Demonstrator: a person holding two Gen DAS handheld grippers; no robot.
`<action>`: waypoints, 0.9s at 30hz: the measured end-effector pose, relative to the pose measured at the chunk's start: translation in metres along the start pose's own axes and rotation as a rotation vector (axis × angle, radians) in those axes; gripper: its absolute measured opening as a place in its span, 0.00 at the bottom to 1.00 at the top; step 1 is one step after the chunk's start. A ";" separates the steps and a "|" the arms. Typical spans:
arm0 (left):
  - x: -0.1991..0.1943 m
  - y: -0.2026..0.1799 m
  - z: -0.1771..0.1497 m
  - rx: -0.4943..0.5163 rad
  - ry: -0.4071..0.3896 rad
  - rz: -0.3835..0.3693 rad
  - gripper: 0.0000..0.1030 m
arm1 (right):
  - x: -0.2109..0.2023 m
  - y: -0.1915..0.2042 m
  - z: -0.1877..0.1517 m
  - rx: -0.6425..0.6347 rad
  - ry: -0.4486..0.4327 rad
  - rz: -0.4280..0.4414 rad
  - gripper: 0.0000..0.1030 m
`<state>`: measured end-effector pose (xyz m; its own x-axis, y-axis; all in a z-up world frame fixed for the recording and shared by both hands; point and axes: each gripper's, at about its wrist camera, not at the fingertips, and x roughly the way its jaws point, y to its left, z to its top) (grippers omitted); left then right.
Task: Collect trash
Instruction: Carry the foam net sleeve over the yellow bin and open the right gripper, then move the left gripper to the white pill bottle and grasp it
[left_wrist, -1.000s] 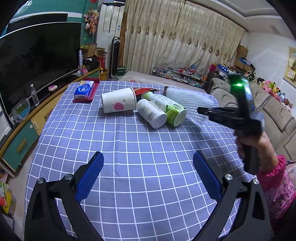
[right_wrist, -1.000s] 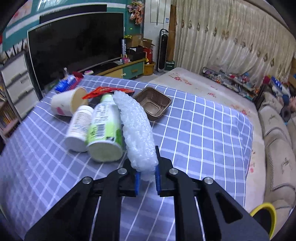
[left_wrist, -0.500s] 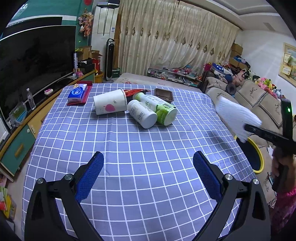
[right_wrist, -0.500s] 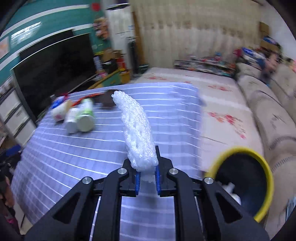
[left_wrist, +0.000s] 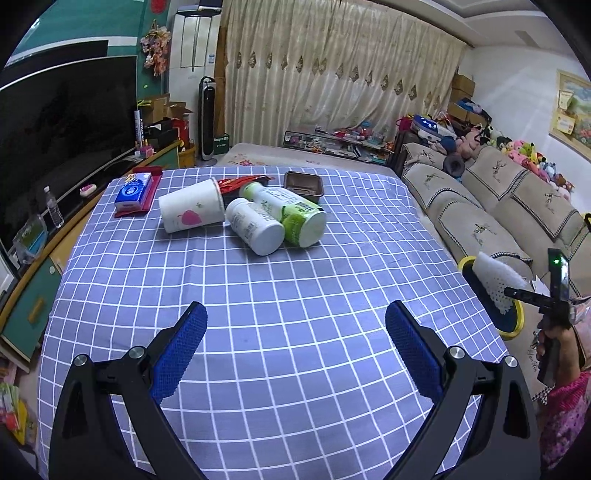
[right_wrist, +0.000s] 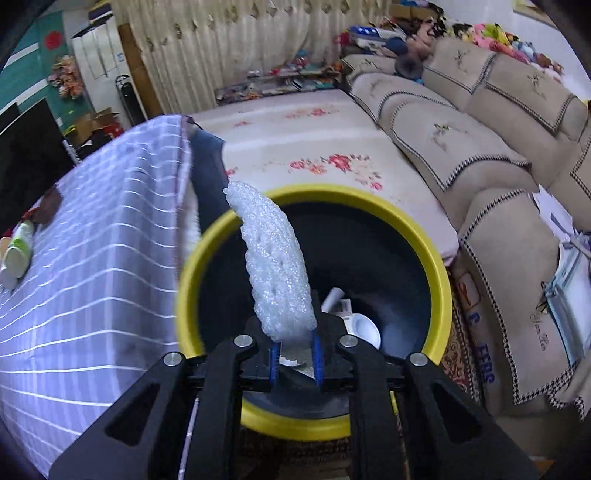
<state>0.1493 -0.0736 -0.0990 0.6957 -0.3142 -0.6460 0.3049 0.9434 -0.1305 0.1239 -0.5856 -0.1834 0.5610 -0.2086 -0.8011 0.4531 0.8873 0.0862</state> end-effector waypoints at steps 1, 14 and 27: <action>0.000 -0.001 0.001 0.004 0.001 0.001 0.93 | 0.005 -0.003 -0.001 0.004 0.005 -0.010 0.17; 0.028 0.006 0.009 -0.011 0.032 0.059 0.93 | -0.021 0.009 0.003 -0.012 -0.079 -0.038 0.64; 0.119 0.026 0.049 -0.063 0.073 0.170 0.93 | -0.026 0.033 0.007 -0.049 -0.095 0.039 0.65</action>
<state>0.2716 -0.0921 -0.1428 0.6842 -0.1433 -0.7151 0.1440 0.9877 -0.0601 0.1294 -0.5544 -0.1557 0.6419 -0.2090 -0.7377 0.3959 0.9143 0.0854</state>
